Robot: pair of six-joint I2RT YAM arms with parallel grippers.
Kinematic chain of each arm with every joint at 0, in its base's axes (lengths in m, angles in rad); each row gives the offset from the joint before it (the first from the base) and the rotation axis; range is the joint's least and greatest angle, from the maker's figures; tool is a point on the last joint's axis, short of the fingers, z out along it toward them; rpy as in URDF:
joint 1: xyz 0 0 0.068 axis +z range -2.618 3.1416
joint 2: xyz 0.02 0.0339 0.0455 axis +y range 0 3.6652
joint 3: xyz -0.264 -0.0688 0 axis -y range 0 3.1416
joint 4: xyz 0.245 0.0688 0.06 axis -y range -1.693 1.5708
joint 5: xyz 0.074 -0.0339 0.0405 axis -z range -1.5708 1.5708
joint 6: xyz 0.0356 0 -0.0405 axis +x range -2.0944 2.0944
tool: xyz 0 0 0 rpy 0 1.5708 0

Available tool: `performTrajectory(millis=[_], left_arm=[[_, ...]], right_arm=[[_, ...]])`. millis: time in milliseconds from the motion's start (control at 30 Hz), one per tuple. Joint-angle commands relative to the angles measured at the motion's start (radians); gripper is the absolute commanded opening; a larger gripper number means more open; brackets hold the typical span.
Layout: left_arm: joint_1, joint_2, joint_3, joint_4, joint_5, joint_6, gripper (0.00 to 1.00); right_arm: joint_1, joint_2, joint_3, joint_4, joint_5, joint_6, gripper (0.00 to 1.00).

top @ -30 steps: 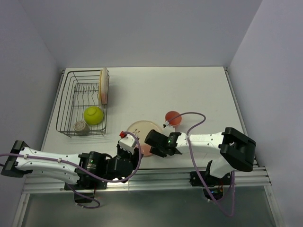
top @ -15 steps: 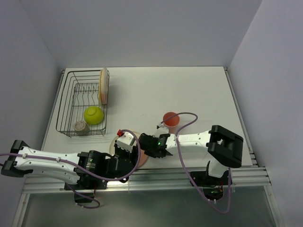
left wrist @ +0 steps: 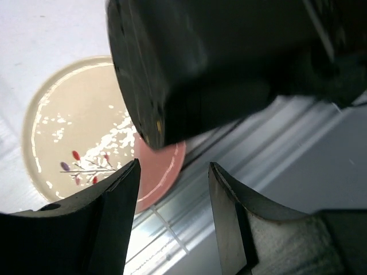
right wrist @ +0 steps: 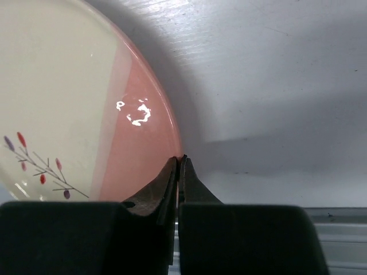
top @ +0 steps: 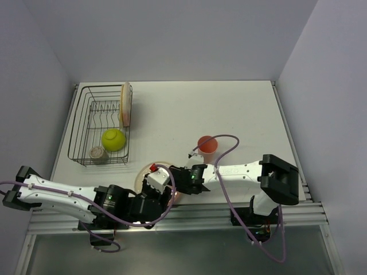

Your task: Load the mixed dishes into the dish rack

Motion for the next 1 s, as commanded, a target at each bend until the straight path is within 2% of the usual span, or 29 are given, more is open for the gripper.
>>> performTrajectory(millis=[0,167,333,600,800,967], left_arm=[[-0.051,-0.075,-0.029,0.059,0.040,0.052,0.57],[-0.108,-0.124,-0.081,0.131,0.014,0.072,0.57],[-0.119,-0.142,-0.112,0.219,0.045,0.167,0.57],[-0.137,0.072,-0.034,0.167,0.029,0.184,0.59],[-0.154,0.220,0.023,0.147,-0.044,0.106,0.61],[-0.160,0.405,0.103,0.026,-0.136,0.012,0.62]], right_arm=[[0.008,-0.079,0.022,-0.053,0.062,-0.033,0.00],[0.000,-0.142,0.005,-0.034,0.051,-0.065,0.00],[-0.020,-0.210,-0.013,-0.032,0.040,-0.089,0.00],[-0.049,-0.300,-0.027,-0.017,-0.035,-0.148,0.00],[-0.057,-0.323,-0.047,0.019,-0.087,-0.163,0.00],[-0.058,-0.333,-0.062,0.049,-0.121,-0.165,0.00]])
